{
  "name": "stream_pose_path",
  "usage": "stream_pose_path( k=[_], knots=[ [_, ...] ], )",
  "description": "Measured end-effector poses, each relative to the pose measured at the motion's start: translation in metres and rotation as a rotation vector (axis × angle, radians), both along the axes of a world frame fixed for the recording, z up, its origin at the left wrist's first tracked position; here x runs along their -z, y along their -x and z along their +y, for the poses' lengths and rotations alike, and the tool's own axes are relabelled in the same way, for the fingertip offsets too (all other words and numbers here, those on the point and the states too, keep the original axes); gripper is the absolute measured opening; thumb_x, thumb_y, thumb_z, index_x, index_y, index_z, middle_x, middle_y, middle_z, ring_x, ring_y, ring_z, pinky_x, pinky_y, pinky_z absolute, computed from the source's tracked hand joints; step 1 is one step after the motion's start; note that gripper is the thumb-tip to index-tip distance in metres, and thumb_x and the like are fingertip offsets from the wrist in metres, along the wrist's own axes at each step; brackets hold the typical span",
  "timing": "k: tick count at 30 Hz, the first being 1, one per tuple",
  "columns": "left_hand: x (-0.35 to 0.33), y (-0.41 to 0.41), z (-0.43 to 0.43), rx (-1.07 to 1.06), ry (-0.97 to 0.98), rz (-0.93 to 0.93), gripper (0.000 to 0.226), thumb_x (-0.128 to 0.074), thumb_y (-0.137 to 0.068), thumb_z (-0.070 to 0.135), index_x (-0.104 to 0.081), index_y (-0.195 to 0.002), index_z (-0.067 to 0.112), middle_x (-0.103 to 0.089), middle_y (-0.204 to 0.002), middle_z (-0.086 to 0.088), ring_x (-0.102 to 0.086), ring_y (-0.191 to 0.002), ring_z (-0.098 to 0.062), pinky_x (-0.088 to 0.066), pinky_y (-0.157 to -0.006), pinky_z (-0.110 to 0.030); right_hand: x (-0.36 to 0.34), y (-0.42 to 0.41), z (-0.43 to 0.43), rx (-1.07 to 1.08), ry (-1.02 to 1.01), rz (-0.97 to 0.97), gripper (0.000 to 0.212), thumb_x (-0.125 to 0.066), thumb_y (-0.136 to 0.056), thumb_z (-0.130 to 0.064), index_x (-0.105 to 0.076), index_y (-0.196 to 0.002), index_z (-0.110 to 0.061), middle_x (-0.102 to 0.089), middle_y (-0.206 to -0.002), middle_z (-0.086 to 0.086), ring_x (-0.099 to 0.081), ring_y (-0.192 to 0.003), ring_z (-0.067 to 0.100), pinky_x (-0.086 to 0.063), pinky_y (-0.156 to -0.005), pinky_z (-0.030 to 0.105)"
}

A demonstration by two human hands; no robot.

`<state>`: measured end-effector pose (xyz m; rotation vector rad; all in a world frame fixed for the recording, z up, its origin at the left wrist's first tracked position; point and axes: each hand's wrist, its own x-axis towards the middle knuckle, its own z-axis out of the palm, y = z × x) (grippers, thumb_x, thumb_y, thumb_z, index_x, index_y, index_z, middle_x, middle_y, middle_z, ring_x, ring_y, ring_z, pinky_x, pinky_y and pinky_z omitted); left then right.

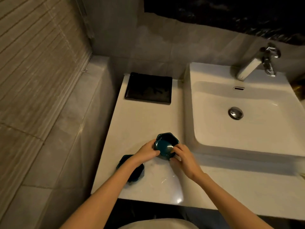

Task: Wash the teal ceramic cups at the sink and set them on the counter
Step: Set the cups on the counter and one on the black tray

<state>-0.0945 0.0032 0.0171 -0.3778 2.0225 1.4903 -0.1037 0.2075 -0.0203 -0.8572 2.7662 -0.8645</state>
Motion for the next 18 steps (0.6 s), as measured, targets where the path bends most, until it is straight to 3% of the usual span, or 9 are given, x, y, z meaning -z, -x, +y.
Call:
stream_pose_path(
  k=[5,12,18],
  knots=[
    [0.006,0.006,0.001,0.008,-0.054,0.000,0.056,-0.053,-0.082,-0.002,-0.045,-0.133,0.019,-0.057,-0.127,0.001,-0.053,-0.117,-0.011,-0.041,-0.104,-0.030,0.002,0.003,0.000,0.026,-0.015,-0.004,0.020,-0.069,-0.081,-0.011,-0.058,-0.097,-0.015,-0.056,-0.107,-0.003,-0.042,-0.090,0.011,-0.041,-0.072,0.022],
    [0.003,0.007,0.005,-0.026,-0.059,-0.001,0.055,-0.052,-0.087,-0.002,-0.043,-0.138,0.018,-0.054,-0.116,0.008,-0.049,-0.106,-0.003,-0.035,-0.087,-0.016,0.009,0.003,0.003,0.072,0.011,-0.039,0.021,-0.072,-0.077,-0.008,-0.058,-0.092,-0.013,-0.056,-0.102,-0.003,-0.042,-0.087,0.009,-0.043,-0.069,0.027],
    [-0.012,-0.001,0.003,-0.042,-0.053,0.036,0.053,-0.049,-0.092,0.000,-0.039,-0.141,0.016,-0.050,-0.123,0.010,-0.047,-0.113,-0.002,-0.038,-0.087,-0.009,0.008,0.001,0.005,0.053,-0.068,-0.067,0.024,-0.071,-0.080,-0.014,-0.061,-0.102,-0.014,-0.055,-0.112,-0.001,-0.052,-0.096,0.020,-0.045,-0.072,0.026]
  ],
)
